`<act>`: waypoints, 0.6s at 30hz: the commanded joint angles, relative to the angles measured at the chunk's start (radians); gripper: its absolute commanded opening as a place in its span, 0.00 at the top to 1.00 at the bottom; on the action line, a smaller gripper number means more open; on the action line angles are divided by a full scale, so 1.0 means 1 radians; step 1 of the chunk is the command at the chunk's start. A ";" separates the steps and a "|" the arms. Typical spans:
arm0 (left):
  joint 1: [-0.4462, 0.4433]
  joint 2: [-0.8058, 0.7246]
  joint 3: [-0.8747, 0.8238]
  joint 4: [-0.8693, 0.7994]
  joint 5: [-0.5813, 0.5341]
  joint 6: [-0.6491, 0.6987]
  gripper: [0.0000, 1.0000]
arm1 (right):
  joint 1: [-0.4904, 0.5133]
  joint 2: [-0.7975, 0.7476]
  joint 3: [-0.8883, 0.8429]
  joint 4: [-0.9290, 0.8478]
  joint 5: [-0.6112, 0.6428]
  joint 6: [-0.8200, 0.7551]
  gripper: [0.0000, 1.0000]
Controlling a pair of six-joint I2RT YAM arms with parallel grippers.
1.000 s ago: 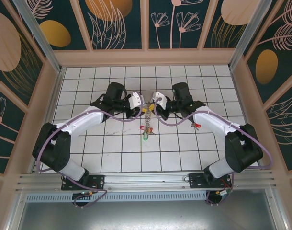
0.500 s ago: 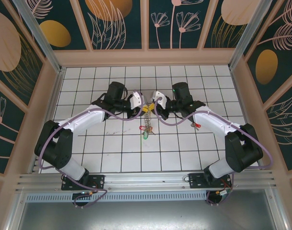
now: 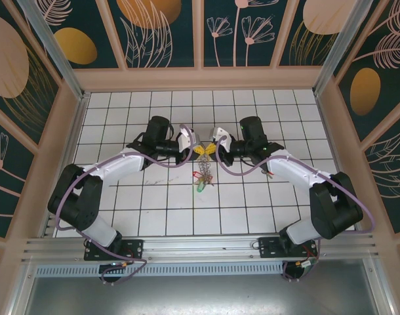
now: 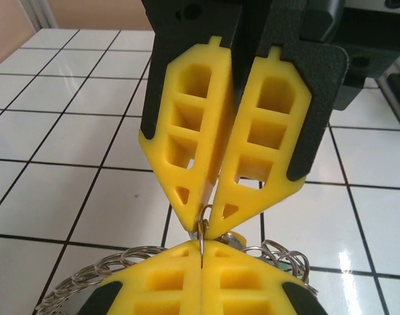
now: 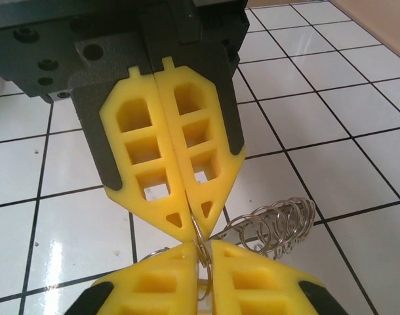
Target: Put the keys on the keyring
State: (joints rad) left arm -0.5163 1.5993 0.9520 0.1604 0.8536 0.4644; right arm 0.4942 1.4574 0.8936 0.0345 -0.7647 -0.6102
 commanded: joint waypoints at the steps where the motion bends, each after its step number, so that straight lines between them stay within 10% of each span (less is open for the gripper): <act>1: 0.006 -0.027 -0.008 0.198 0.125 -0.090 1.00 | -0.012 -0.016 -0.024 0.077 -0.076 0.034 0.86; 18: 0.007 -0.045 -0.105 0.481 0.154 -0.271 1.00 | -0.072 -0.055 -0.092 0.170 -0.168 0.081 0.81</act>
State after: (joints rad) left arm -0.5087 1.5970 0.8539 0.4953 0.9459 0.2451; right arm 0.4358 1.4368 0.8303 0.1619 -0.8875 -0.5438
